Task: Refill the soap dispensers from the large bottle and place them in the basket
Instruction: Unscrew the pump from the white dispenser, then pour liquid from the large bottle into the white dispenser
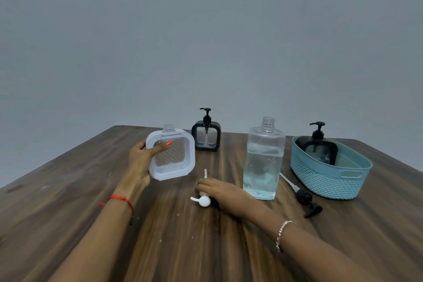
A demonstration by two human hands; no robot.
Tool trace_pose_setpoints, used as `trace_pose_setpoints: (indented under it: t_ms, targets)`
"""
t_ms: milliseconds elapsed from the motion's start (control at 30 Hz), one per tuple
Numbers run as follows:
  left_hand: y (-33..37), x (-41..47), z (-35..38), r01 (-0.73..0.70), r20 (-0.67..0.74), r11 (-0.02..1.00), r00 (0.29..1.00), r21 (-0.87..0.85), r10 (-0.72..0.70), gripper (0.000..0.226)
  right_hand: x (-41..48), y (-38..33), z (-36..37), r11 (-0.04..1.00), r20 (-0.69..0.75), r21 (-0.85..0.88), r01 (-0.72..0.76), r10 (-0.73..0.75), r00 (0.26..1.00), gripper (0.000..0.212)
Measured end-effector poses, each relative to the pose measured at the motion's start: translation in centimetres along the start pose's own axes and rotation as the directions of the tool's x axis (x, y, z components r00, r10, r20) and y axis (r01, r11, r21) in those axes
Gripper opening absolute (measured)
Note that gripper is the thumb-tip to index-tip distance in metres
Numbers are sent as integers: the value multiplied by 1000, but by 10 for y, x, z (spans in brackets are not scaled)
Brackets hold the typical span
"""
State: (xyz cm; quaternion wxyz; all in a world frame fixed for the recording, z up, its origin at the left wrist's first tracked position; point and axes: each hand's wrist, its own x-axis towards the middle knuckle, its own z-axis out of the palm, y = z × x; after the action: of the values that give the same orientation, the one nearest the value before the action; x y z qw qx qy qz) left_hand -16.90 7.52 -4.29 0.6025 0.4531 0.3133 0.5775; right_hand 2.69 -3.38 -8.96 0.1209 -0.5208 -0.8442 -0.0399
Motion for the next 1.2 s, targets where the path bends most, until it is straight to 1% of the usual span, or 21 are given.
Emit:
trace_pose_setpoints:
  t_ms: [100,200,267,333,367,400,467,533,567,600,633,667,700,767,800,833,867,967,1033,1100,1200]
  targets:
    - [-2,1,1,-4,10,1000,1000,6,4,36,1,1,-1,1000,14,16,-10,9,1000,57]
    - [-4,1,5,-12,27,1000,1000,4,12,27,-2,5,-5,997,-39,81,-14,18,999,73]
    - [-5,0,8,-17,46,1000,999,12,17,26,-7,8,-12,989,-130,139,-41,60,990,76]
    - [-6,-1,11,-20,72,1000,997,11,19,27,-13,7,-24,984,-309,169,-49,100,946,66]
    - [-7,0,13,-20,83,1000,996,7,20,29,-16,6,-31,988,-435,148,-45,106,894,61]
    - [-7,0,15,-20,92,1000,996,4,20,30,-19,6,-39,993,-574,110,-45,100,813,56]
    - [-8,0,21,-17,111,1000,994,-9,18,29,-27,10,-57,996,-803,36,-79,76,591,49]
    - [-7,0,27,-15,138,999,990,-33,20,24,-36,20,-71,990,-909,63,-127,109,403,53]
    - [-7,0,30,-14,150,999,988,-44,20,21,-41,27,-77,978,-915,151,-141,193,354,61]
    - [-7,0,34,-13,161,998,987,-54,21,18,-45,35,-80,946,-886,287,-152,323,334,72]
    - [-7,-1,38,-13,174,998,984,-63,24,16,-47,42,-81,878,-811,452,-157,478,338,83]
    - [-6,-2,41,-17,191,997,981,-69,30,15,-49,48,-81,778,-694,610,-151,616,373,91]
    - [-6,-3,45,-20,210,997,977,-68,34,15,-50,55,-81,662,-555,739,-124,702,446,94]
    - [-6,-6,52,-15,242,999,970,-52,27,18,-52,70,-78,461,-312,884,-75,702,640,80]
    - [-6,-8,55,-12,250,999,968,-39,21,23,-53,76,-76,405,-234,910,-94,686,689,72]
    - [-6,-10,58,-13,254,1000,967,-21,18,29,-54,80,-74,377,-186,917,-130,693,696,68]
    - [-6,-11,60,-20,261,1000,965,4,19,35,-55,83,-72,368,-169,915,-163,719,674,65]
    - [-6,-15,67,-59,298,996,954,70,36,48,-57,82,-68,393,-220,901,-186,782,583,56]
    - [-7,-18,71,-68,300,995,953,79,41,52,-56,75,-71,417,-254,889,-192,795,550,51]
    - [-7,-20,76,-68,302,995,952,71,44,45,-53,65,-76,486,-322,842,-233,801,506,48]
    - [-7,-24,82,-84,311,994,949,77,56,33,-51,54,-91,596,-458,744,-303,784,419,54]
